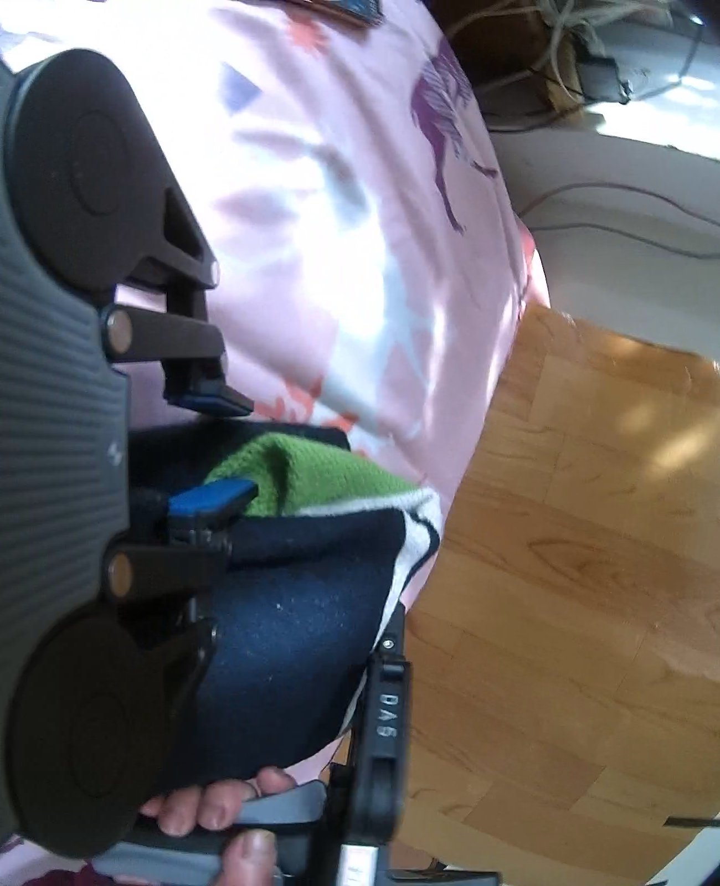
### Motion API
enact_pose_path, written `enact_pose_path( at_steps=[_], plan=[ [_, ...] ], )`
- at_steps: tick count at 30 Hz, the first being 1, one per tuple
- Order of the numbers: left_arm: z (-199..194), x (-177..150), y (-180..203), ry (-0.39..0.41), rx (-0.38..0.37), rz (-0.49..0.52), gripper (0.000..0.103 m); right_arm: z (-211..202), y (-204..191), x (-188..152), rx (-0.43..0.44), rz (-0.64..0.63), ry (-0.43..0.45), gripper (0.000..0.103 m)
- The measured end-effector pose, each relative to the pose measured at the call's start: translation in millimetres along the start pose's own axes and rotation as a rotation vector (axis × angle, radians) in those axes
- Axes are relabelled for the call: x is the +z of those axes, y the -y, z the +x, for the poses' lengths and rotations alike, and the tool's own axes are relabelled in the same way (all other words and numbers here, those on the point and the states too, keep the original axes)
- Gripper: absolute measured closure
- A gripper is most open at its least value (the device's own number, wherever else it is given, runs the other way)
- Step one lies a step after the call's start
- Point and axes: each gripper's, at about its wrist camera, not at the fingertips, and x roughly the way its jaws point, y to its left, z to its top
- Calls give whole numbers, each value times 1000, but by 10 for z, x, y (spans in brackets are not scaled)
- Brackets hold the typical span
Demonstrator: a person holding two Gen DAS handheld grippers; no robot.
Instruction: Fold small clothes
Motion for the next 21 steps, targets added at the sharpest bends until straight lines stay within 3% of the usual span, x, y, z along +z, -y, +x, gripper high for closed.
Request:
enact_pose_path(
  at_steps=[2,5,7,9,10,13,16,21],
  plan=[
    [-8,14,-4,-8,5,-3,75,-10,-65,-35,-31,-52,17,68],
    [-63,75,40,-12,5,11,71,-118,2,-34,-15,-30,27,67],
    [-142,120,16,18,-6,4,48,-189,102,0,25,20,58,63],
    [-269,155,-45,77,-10,-22,33,-422,248,-28,77,86,129,36],
    [-284,185,-62,92,-16,-33,23,-596,331,-72,84,122,178,31],
    [-260,262,-54,110,-33,-49,12,-919,555,-242,72,222,249,28],
    [-165,314,0,86,-50,-50,0,-1033,779,-463,47,320,225,25],
    [-38,347,54,56,-101,-82,0,-1044,1012,-747,146,496,146,19]
  ],
)
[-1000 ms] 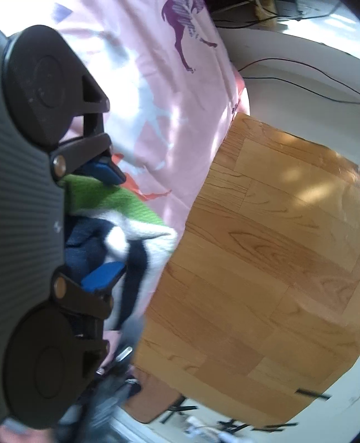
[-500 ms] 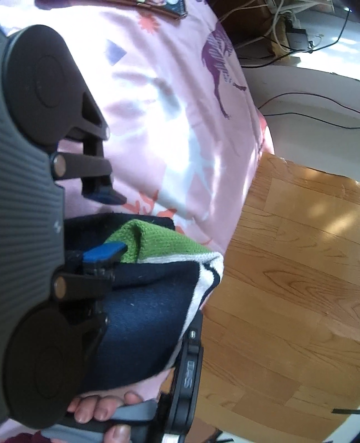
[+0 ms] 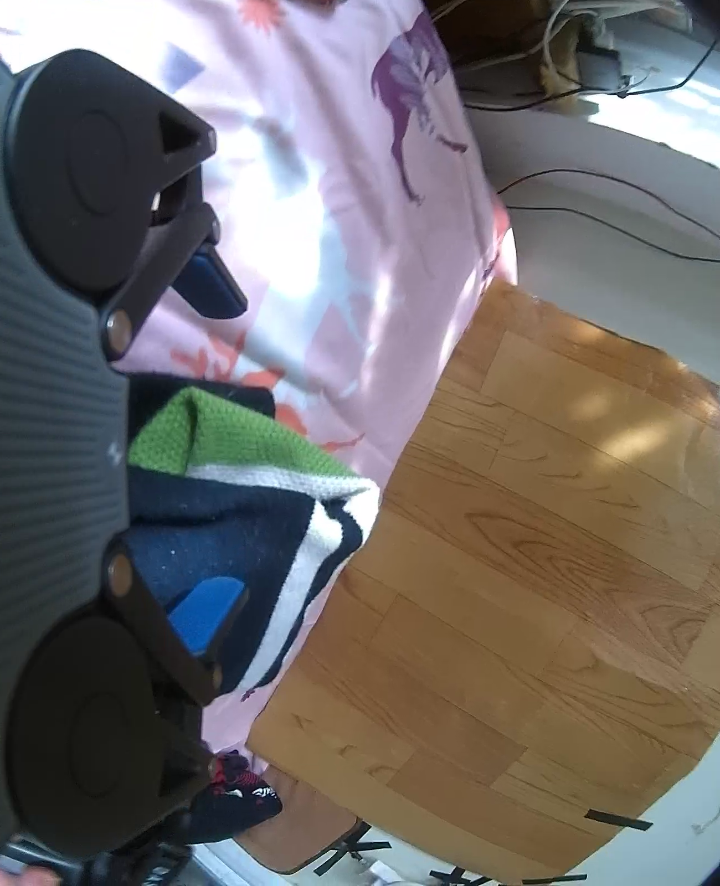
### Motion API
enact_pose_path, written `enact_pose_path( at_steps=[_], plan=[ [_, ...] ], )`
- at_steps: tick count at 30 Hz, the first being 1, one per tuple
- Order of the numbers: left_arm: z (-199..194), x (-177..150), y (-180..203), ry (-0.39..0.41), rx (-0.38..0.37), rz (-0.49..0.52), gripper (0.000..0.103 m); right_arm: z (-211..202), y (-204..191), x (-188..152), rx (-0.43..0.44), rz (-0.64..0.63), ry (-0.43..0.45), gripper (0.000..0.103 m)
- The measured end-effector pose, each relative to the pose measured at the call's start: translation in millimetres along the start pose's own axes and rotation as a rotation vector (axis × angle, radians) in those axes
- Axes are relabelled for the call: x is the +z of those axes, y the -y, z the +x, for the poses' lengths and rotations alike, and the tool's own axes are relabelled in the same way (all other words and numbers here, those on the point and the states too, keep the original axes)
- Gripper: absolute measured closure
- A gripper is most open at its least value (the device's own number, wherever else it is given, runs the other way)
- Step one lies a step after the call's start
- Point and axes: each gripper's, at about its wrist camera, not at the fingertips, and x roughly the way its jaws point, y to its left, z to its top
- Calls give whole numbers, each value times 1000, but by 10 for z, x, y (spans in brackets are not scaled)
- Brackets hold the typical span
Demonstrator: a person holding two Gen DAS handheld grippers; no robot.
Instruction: Fold small clothes
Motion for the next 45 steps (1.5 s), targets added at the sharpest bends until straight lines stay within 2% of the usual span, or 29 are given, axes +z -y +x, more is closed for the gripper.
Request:
enact_pose_path(
  at_steps=[3,8,11,14,17,19,21,27,37,45],
  plan=[
    [99,-14,1,-25,27,-3,0,24,24,-56,44,48,-46,18],
    [306,-160,-26,-107,39,5,0,158,-72,-120,58,11,-101,18],
    [278,-236,12,-74,48,46,0,263,-45,-221,46,7,-142,18],
    [272,-226,-2,-73,18,29,0,263,-58,-227,58,0,-138,16],
    [279,-245,12,-87,-74,19,0,243,-37,-235,72,12,-134,16],
    [280,-269,68,-103,-110,41,0,235,-43,-240,80,8,-134,15],
    [277,-281,100,-108,-114,59,0,242,-35,-245,86,5,-135,15],
    [269,-280,27,-102,-144,22,0,251,-10,-244,96,9,-133,15],
    [294,-279,9,-98,-144,20,0,255,3,-248,107,22,-124,15],
    [261,-242,-141,-65,-144,-67,0,249,15,-249,115,37,-115,15]
  ],
)
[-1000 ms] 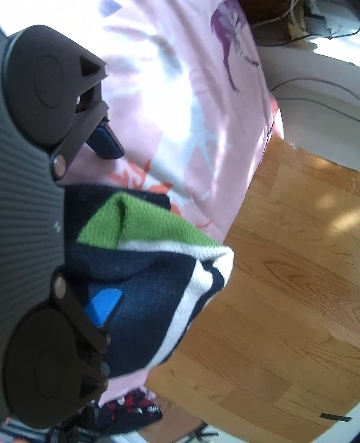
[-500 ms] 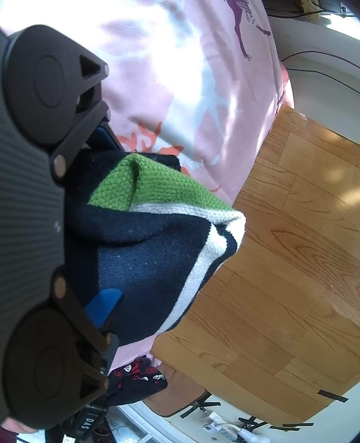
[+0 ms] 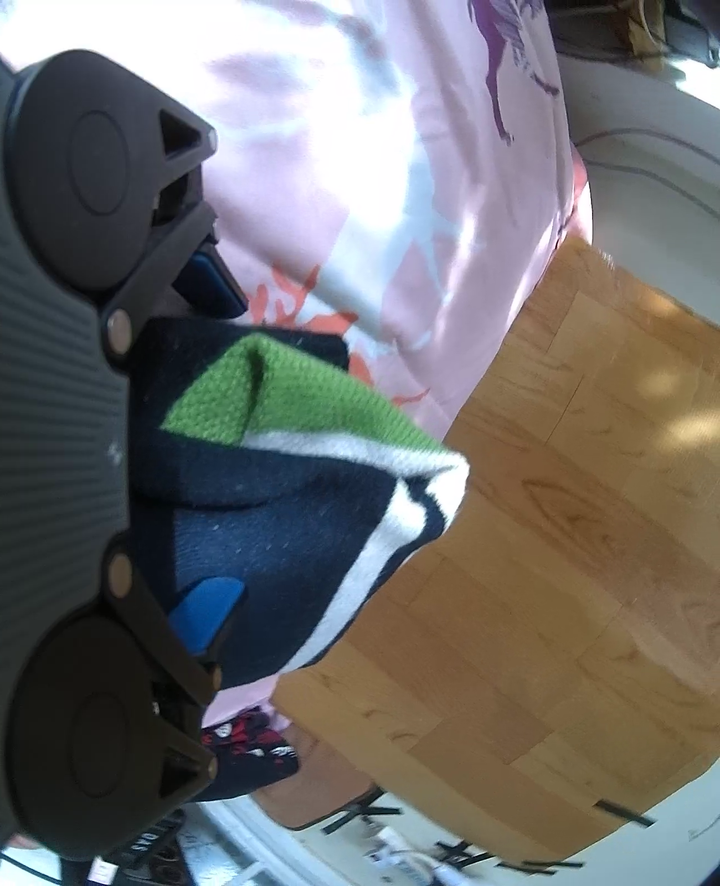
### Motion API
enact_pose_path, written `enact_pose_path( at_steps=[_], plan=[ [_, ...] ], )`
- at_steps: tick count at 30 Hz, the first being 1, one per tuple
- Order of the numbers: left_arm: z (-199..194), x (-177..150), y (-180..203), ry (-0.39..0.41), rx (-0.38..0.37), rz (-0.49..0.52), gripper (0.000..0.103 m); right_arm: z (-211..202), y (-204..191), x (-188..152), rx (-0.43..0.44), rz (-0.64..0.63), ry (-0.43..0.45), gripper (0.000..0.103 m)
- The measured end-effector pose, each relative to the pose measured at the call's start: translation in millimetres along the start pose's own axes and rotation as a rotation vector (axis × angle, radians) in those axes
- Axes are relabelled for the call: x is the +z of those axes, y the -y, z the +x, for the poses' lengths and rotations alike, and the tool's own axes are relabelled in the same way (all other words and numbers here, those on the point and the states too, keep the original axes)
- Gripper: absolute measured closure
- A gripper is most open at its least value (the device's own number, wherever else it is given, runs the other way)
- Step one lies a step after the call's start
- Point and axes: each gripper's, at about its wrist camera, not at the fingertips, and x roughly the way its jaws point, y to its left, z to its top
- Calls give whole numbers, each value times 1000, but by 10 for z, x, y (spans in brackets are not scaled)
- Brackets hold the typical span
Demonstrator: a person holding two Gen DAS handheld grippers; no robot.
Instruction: Fold small clothes
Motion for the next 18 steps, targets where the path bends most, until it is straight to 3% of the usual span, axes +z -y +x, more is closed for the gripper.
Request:
enact_pose_path(
  at_steps=[8,14,18],
  plan=[
    [15,15,7,-5,6,11,0,-17,20,5,14,11,3,14],
    [80,-3,108,-89,-96,82,0,-15,20,4,16,11,4,14],
    [81,3,84,-106,-138,63,0,-14,17,2,15,11,4,13]
  ],
)
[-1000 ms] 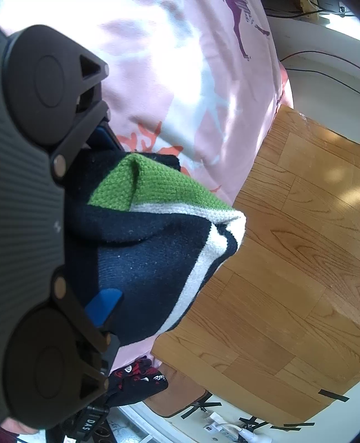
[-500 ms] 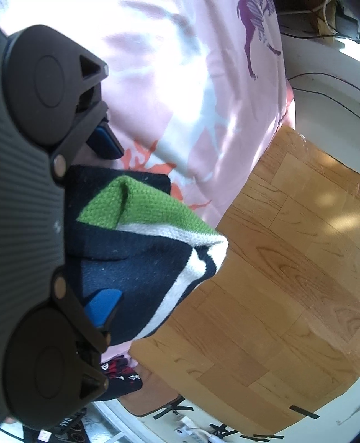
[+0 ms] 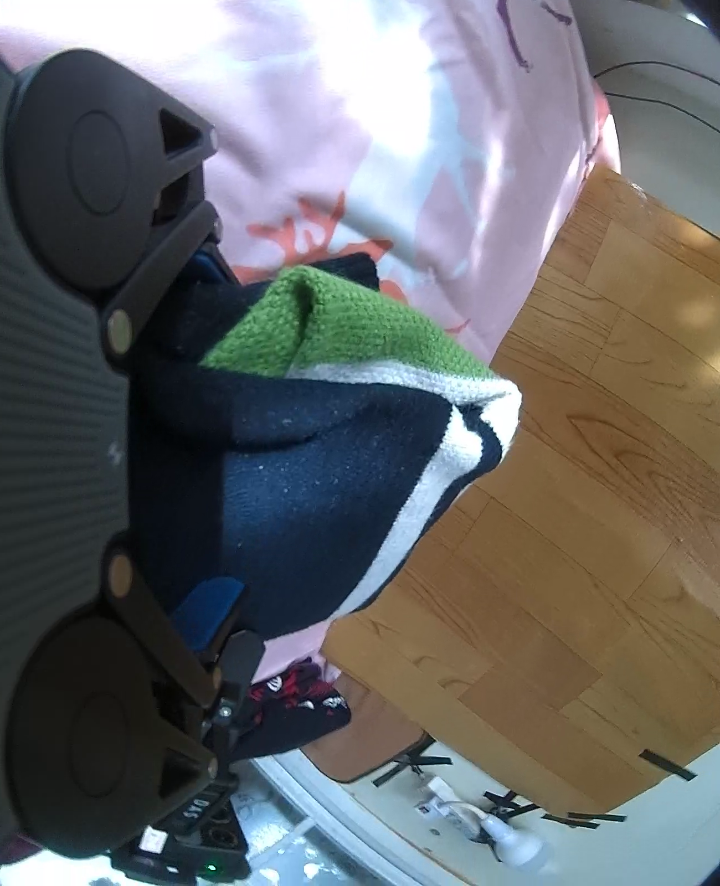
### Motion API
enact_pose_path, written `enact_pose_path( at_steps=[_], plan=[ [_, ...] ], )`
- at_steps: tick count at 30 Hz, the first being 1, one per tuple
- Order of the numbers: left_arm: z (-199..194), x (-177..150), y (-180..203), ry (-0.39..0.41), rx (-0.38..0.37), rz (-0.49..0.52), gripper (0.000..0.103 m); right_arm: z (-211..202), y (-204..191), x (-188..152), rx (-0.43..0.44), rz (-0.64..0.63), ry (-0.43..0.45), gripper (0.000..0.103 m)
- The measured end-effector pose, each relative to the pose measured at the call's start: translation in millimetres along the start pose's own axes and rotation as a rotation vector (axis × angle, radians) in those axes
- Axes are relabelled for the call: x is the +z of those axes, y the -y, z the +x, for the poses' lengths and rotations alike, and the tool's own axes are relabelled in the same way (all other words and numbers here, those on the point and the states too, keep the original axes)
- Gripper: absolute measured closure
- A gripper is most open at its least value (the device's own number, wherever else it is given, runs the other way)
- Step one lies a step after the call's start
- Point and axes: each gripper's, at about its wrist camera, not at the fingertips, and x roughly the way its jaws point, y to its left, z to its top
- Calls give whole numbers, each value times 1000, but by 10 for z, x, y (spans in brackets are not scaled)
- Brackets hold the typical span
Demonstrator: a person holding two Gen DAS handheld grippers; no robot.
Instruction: Fold small clothes
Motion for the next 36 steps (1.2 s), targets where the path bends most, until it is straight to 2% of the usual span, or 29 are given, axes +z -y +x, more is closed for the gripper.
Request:
enact_pose_path(
  at_steps=[36],
  plan=[
    [-13,5,-30,3,-10,-14,0,3,-5,-2,-1,-3,0,13]
  ],
)
